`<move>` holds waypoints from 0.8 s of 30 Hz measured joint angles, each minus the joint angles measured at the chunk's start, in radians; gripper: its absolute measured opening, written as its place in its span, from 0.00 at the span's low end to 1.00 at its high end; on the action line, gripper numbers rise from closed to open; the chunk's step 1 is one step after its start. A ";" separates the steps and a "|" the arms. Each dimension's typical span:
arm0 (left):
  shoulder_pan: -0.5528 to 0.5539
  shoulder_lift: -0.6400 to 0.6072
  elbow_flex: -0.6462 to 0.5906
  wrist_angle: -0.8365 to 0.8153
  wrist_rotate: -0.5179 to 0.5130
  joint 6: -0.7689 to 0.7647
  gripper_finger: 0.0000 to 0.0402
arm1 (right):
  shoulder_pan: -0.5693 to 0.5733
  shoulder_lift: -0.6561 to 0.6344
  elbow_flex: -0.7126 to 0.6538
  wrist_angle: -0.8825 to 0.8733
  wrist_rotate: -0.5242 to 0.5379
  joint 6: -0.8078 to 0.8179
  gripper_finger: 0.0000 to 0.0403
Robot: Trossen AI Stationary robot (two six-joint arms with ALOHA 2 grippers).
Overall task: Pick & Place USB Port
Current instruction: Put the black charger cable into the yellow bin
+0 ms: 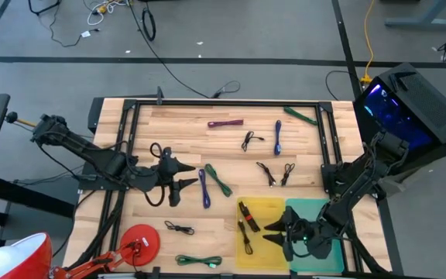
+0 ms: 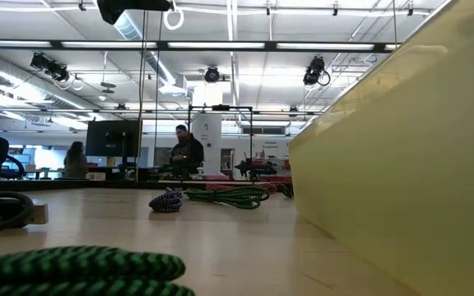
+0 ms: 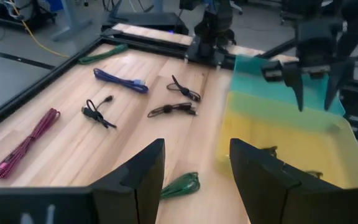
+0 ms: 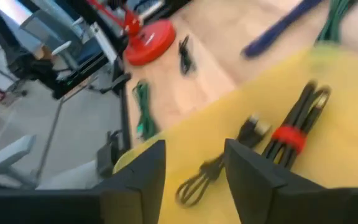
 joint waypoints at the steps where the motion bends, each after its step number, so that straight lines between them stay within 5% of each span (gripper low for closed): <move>1: 0.000 0.000 0.000 -0.012 0.020 -0.009 0.46 | -0.007 -0.003 0.000 0.004 0.020 -0.021 0.42; 9: -0.035 0.066 -0.001 -0.297 0.317 -0.199 0.46 | -0.109 -0.058 0.000 0.269 0.049 -0.371 0.43; 13: -0.116 0.185 -0.001 -0.298 0.405 -0.226 0.46 | -0.168 -0.100 0.000 0.496 0.036 -0.585 0.43; 24: -0.277 0.413 0.000 -0.286 0.467 -0.291 0.46 | -0.266 -0.156 0.000 0.811 -0.208 -0.939 0.43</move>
